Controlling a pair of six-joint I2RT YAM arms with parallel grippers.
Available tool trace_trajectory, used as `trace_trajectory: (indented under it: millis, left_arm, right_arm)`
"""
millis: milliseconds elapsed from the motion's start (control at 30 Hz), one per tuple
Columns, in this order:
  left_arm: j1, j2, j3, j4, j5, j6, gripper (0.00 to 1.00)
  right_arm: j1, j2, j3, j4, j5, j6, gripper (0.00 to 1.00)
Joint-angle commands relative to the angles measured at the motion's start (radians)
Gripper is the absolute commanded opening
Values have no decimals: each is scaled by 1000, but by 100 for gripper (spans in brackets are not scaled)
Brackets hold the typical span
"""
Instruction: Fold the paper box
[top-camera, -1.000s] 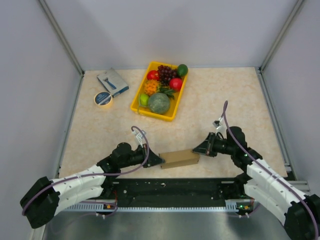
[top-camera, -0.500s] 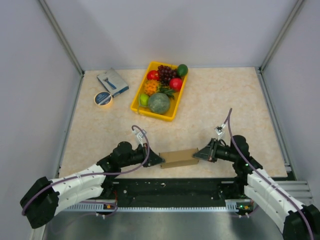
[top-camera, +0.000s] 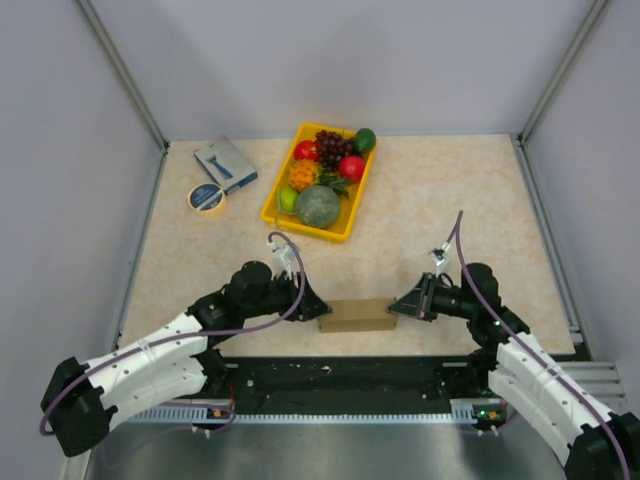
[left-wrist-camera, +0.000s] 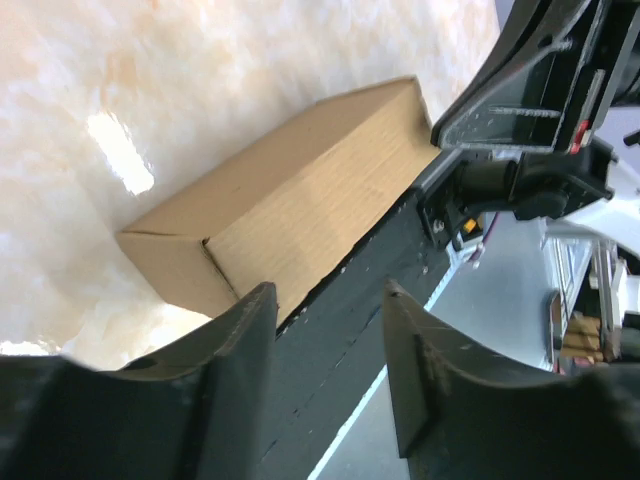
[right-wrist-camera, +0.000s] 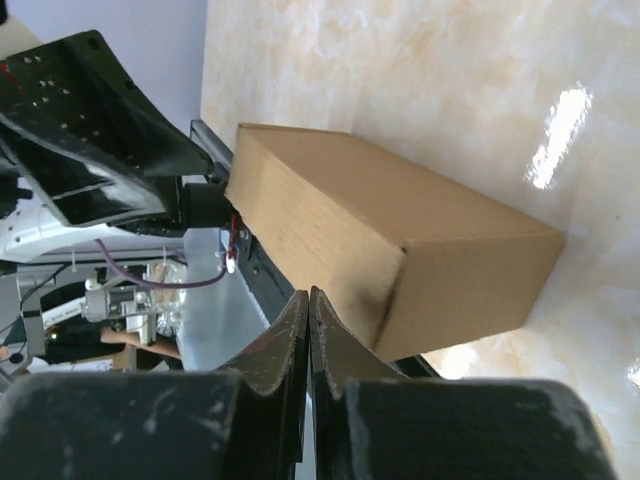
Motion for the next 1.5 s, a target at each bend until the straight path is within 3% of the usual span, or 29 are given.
trace_trajectory:
  millis: [0, 33, 67, 100, 167, 200, 233, 300, 500, 600, 733, 833, 967, 1133, 1467]
  left_arm:
    - [8, -61, 196, -277, -88, 140, 57]
    - [8, -69, 226, -308, -97, 146, 80]
    - [15, -75, 258, -351, -104, 160, 90]
    - [15, -73, 320, -431, -119, 166, 98]
    - [22, -72, 387, -544, -160, 168, 98]
    - [23, -73, 437, -590, -217, 163, 98]
    - [25, -75, 454, -669, -241, 157, 98]
    - [32, -89, 467, -702, -271, 140, 98]
    - [60, 66, 432, -632, -119, 164, 92]
    - [61, 151, 393, -551, -110, 172, 84]
    - [61, 215, 347, -412, -62, 178, 70]
    - [61, 278, 338, -374, -21, 189, 66]
    - [60, 352, 303, -310, 53, 192, 53]
    - [61, 376, 266, -188, 117, 174, 48]
    - [60, 482, 413, -92, 142, 166, 37]
  right_arm:
    - [-11, -9, 162, -183, 7, -112, 0]
    - [-10, 11, 183, -193, -5, -116, 0]
    - [-11, 22, 234, -236, -11, -122, 3]
    - [-10, 36, 266, -270, -10, -138, 12]
    - [-10, 71, 370, -410, 12, -199, 24]
    - [-10, 88, 407, -464, 45, -225, 37]
    - [-11, 106, 446, -530, 65, -285, 43]
    - [-10, 181, 541, -661, 94, -340, 58]
    - [-10, 264, 615, -741, 185, -454, 69]
    - [-10, 318, 567, -727, 171, -478, 68]
    - [-5, 326, 495, -631, 150, -445, 54]
    - [13, 335, 468, -611, 165, -431, 50]
    - [59, 376, 432, -562, 160, -402, 45]
    - [90, 381, 400, -477, 174, -368, 39]
    - [91, 333, 417, -375, 202, -314, 21]
